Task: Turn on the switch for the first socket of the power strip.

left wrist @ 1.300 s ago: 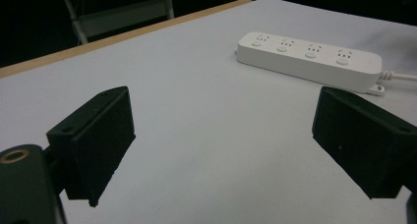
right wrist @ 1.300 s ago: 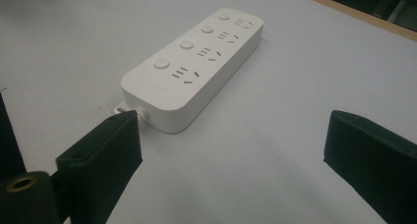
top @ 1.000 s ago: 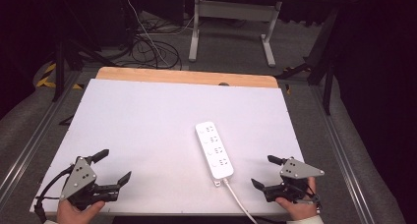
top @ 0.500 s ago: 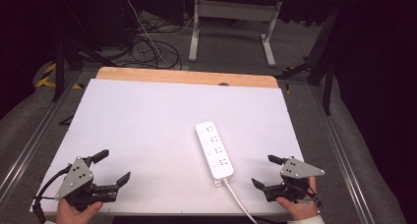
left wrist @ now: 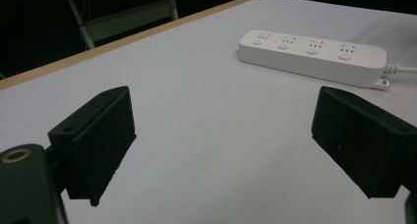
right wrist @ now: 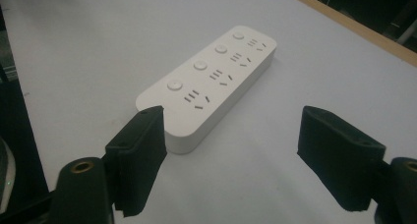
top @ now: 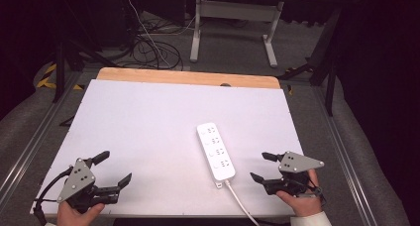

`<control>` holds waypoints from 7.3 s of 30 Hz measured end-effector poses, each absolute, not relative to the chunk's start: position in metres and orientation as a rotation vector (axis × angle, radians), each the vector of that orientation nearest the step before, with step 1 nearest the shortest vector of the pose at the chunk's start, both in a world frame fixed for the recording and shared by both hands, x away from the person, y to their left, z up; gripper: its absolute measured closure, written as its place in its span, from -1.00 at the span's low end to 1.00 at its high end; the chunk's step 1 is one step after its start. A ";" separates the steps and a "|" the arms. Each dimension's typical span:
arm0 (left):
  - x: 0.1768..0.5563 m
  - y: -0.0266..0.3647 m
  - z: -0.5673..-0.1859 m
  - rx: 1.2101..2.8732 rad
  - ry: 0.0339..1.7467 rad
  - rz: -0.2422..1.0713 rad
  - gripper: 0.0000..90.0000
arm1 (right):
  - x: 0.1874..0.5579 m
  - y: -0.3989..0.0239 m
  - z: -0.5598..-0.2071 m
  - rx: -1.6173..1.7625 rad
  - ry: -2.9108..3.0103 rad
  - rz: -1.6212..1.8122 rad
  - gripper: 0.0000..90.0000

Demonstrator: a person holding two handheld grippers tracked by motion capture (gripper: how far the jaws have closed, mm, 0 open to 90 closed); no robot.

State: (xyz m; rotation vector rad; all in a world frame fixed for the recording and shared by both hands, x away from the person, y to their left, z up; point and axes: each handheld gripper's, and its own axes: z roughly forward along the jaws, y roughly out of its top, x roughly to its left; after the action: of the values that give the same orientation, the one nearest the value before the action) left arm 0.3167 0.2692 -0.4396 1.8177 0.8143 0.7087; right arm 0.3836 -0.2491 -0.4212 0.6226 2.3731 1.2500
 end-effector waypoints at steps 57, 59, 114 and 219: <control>0.315 0.269 -0.440 1.818 0.810 0.704 -0.78 | 0.417 -0.150 -0.384 0.444 2.481 1.238 -0.08; 0.316 0.270 -0.440 1.822 0.807 0.706 -0.78 | 0.417 -0.153 -0.383 0.450 2.488 1.251 0.12; 0.316 0.269 -0.440 1.827 0.812 0.709 -0.77 | 0.446 -0.112 -0.431 0.670 2.839 0.795 1.00; 0.315 0.270 -0.441 1.818 0.824 0.707 -0.77 | 0.403 -0.148 -0.373 0.587 2.461 1.230 -0.29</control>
State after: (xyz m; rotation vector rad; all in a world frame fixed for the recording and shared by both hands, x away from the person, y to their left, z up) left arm 0.3153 0.2697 -0.4405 1.8178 0.8239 0.7074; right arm 0.4031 -0.1484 -0.3729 0.5869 2.4609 1.2300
